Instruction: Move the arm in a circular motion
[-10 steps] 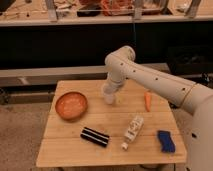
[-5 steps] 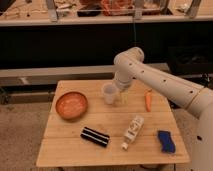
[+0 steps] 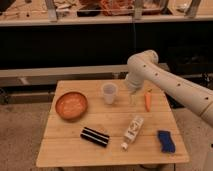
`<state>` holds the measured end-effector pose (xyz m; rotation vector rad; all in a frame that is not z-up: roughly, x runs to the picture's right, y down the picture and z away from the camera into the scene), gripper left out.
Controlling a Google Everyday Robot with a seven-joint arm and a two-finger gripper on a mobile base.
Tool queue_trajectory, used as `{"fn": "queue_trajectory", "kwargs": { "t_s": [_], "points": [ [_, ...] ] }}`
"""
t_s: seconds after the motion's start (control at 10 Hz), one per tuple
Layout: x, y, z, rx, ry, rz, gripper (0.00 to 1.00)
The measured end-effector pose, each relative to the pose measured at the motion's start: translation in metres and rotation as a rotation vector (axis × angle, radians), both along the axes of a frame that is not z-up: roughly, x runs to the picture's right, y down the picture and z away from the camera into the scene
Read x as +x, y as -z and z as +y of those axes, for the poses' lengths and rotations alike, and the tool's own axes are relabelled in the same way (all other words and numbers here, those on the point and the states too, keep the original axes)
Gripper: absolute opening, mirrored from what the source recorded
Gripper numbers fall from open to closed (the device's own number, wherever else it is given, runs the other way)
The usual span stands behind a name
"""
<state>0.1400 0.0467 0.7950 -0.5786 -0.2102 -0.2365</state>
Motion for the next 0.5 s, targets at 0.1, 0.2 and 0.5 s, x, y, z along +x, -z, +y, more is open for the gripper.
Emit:
{"fn": "queue_trajectory", "kwargs": {
  "t_s": [0.1,0.2,0.5],
  "points": [
    [0.011,0.000,0.002,-0.004,-0.014,0.003,0.80],
    [0.023,0.000,0.003,-0.008,-0.029,0.014,0.80],
    [0.057,0.006,0.015,-0.021,-0.078,0.050,0.80]
  ]
}}
